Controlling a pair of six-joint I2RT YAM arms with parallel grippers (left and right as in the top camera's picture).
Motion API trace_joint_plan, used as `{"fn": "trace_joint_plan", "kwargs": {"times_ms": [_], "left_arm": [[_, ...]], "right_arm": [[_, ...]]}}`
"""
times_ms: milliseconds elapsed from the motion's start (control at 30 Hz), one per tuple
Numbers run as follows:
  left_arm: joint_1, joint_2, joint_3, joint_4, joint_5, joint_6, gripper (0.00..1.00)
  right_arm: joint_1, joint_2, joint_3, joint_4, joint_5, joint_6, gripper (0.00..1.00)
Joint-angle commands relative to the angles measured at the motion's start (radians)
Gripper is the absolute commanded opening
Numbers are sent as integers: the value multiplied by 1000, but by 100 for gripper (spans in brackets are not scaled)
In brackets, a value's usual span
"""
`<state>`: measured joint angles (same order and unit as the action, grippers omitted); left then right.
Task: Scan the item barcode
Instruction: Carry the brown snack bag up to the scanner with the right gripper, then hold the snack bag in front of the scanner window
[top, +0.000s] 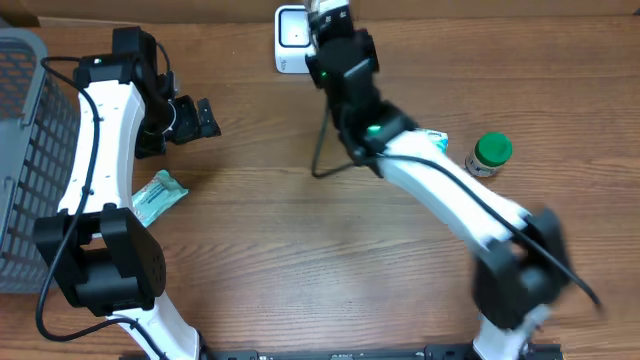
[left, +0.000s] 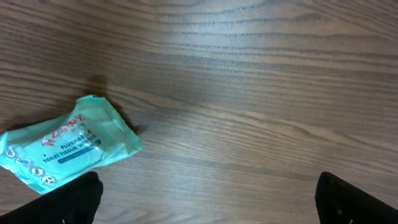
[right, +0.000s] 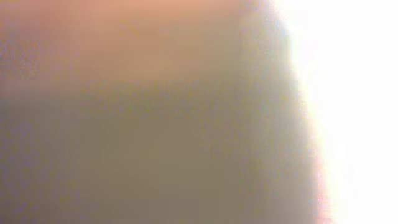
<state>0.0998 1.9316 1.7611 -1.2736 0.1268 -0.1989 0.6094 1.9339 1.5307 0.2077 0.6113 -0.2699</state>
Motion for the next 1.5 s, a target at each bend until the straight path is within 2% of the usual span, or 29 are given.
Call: {"fn": "trace_joint_plan", "kwargs": {"times_ms": [0, 100, 167, 433, 867, 1167, 1367, 1467], "left_arm": [[-2, 6, 8, -1, -4, 12, 99], [-2, 6, 8, -1, -4, 12, 100], [-2, 6, 8, -1, -4, 12, 100], [-2, 6, 8, -1, -4, 12, 100], [-2, 6, 8, -1, -4, 12, 100], [-2, 6, 8, -1, -4, 12, 100], [-2, 6, 8, -1, -4, 12, 100], [-2, 6, 8, -1, -4, 12, 100]], "right_arm": [[-12, 169, 22, 338, 219, -557, 4], [-22, 296, 22, 569, 168, -745, 4], [-31, 355, 22, 616, 111, -789, 4], [-65, 475, 23, 652, -33, -794, 4], [-67, 482, 48, 677, -136, -794, 4], [-78, 482, 129, 667, -285, -813, 4], [-89, 483, 262, 444, -434, -952, 4], [-101, 484, 318, 397, -475, -966, 4]]}}
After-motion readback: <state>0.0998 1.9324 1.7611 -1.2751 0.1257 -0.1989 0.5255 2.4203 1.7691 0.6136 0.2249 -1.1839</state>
